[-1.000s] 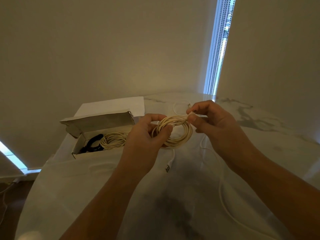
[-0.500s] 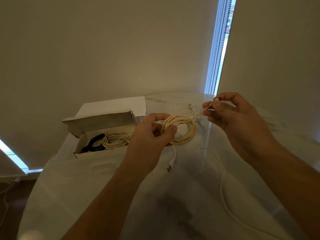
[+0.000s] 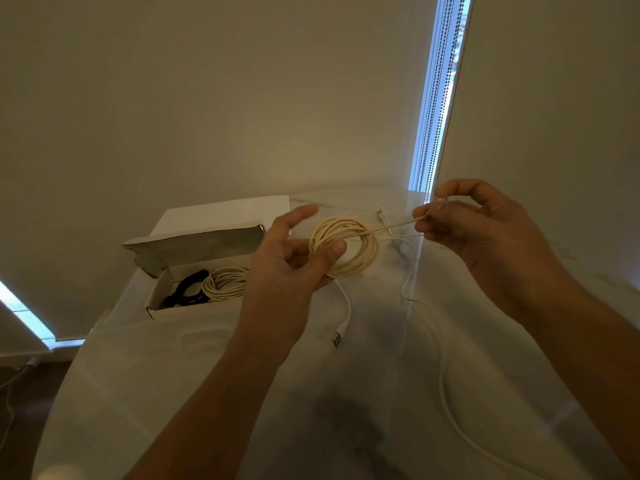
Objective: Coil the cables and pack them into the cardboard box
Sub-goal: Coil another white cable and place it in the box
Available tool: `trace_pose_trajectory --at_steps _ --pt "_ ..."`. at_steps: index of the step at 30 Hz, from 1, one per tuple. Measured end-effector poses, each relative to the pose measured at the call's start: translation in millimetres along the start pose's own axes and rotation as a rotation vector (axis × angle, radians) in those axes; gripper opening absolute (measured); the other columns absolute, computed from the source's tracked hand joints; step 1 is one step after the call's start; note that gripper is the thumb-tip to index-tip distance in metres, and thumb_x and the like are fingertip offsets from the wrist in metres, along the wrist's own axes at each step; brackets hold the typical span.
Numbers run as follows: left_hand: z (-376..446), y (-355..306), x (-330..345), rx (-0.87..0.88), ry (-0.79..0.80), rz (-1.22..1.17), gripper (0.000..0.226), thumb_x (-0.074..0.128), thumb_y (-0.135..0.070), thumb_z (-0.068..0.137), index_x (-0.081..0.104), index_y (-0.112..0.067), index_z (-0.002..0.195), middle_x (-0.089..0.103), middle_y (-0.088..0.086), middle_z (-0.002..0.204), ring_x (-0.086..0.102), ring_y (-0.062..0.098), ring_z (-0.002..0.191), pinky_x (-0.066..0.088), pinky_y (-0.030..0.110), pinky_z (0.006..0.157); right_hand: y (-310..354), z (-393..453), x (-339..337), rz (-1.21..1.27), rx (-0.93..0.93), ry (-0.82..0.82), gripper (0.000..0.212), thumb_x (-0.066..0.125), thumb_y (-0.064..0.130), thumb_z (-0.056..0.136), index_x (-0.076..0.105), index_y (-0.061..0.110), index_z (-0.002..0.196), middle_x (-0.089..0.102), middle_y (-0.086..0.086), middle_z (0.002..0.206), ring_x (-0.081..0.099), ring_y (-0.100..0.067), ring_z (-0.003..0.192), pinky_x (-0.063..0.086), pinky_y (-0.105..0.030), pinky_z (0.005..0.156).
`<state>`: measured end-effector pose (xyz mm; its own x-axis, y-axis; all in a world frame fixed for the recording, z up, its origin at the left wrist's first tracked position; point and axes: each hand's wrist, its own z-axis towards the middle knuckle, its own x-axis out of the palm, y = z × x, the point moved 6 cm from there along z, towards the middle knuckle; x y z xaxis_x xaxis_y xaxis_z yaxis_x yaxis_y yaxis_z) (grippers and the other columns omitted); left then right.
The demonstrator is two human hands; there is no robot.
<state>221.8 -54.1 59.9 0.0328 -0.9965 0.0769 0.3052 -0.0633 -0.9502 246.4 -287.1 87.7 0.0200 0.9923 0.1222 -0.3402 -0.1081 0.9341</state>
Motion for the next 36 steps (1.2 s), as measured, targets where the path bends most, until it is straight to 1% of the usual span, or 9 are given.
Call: trace_pose_trajectory --at_steps 5,8,12,15,20,25,28,30,36 --pt "0.0 -2.3 -3.3 -0.009 -0.052 -0.112 0.038 0.066 -0.017 0.092 0.064 -0.024 0.129 0.075 0.005 0.096 0.073 0.015 0.096 0.060 0.031 0.082 11.1 -5.2 9.3 -0.392 -0.180 0.112 0.008 0.070 0.012 0.088 0.071 0.014 0.095 0.075 -0.006 0.089 0.072 -0.021 0.085 0.056 -0.031 0.082" --pt "-0.4 -1.6 -6.1 -0.015 -0.108 -0.127 0.034 0.062 -0.022 0.094 0.066 -0.026 0.128 0.072 0.006 0.095 0.072 0.005 0.091 0.059 0.026 0.079 13.7 -9.4 14.5 -0.590 -0.268 0.163 0.006 0.074 0.020 0.086 0.072 0.023 0.091 0.073 0.005 0.089 0.068 -0.013 0.085 0.054 -0.022 0.080" --pt "-2.2 0.6 -7.0 -0.032 -0.164 -0.158 0.030 0.061 -0.022 0.096 0.068 -0.027 0.125 0.068 0.011 0.096 0.071 0.006 0.093 0.060 0.034 0.084 11.7 -16.8 25.8 -0.910 -0.381 0.216 0.018 0.073 0.025 0.086 0.073 0.032 0.102 0.070 0.019 0.092 0.063 -0.001 0.084 0.048 -0.011 0.071" --pt "-3.1 0.0 -5.9 -0.037 -0.180 -0.179 0.029 0.060 -0.021 0.096 0.067 -0.025 0.124 0.071 0.016 0.101 0.073 0.011 0.095 0.060 0.036 0.085 6.7 -22.9 37.6 -1.129 -0.486 0.278 0.024 0.072 0.024 0.087 0.073 0.033 0.109 0.070 0.016 0.093 0.059 -0.004 0.081 0.039 -0.013 0.068" --pt "-6.6 1.7 1.4 -0.044 -0.174 -0.206 0.025 0.060 -0.020 0.096 0.065 -0.022 0.120 0.075 0.004 0.100 0.073 0.015 0.096 0.061 0.037 0.083 -7.9 -26.6 47.4 -1.248 -0.458 0.250 0.016 0.069 0.032 0.087 0.071 0.031 0.103 0.070 0.012 0.099 0.053 -0.006 0.086 0.033 -0.016 0.069" --pt "-9.4 7.4 12.0 -0.091 -0.155 -0.317 0.026 0.058 -0.015 0.098 0.062 -0.014 0.123 0.075 0.006 0.104 0.072 0.019 0.100 0.059 0.043 0.088 -17.9 -21.9 39.7 -0.926 -0.290 0.110 0.008 0.070 0.024 0.087 0.071 0.028 0.094 0.069 0.015 0.088 0.062 0.000 0.078 0.044 -0.006 0.069" --pt "-8.8 11.3 14.0 -0.136 -0.135 -0.387 0.025 0.057 -0.014 0.098 0.063 -0.014 0.122 0.075 0.005 0.104 0.071 0.022 0.103 0.058 0.043 0.090 -24.5 -16.6 33.3 -0.569 -0.090 0.070 0.005 0.069 0.018 0.089 0.073 0.021 0.091 0.074 0.006 0.079 0.070 -0.008 0.078 0.056 -0.022 0.077" --pt "-8.9 14.3 15.8 -0.171 -0.113 -0.401 0.024 0.059 -0.014 0.097 0.064 -0.016 0.121 0.076 0.005 0.105 0.070 0.023 0.106 0.058 0.040 0.089 -26.7 -17.1 35.0 -0.285 0.041 0.067 0.008 0.067 0.013 0.090 0.073 0.011 0.095 0.076 -0.004 0.083 0.073 -0.018 0.081 0.060 -0.032 0.079" --pt "-8.3 17.7 18.8 -0.228 -0.053 -0.465 0.027 0.059 -0.014 0.096 0.064 -0.018 0.122 0.074 0.005 0.115 0.069 0.021 0.110 0.058 0.034 0.086 -36.0 -22.7 39.8 0.159 0.282 0.065 0.018 0.062 0.009 0.092 0.069 -0.002 0.105 0.074 -0.016 0.102 0.072 -0.026 0.098 0.058 -0.029 0.083"
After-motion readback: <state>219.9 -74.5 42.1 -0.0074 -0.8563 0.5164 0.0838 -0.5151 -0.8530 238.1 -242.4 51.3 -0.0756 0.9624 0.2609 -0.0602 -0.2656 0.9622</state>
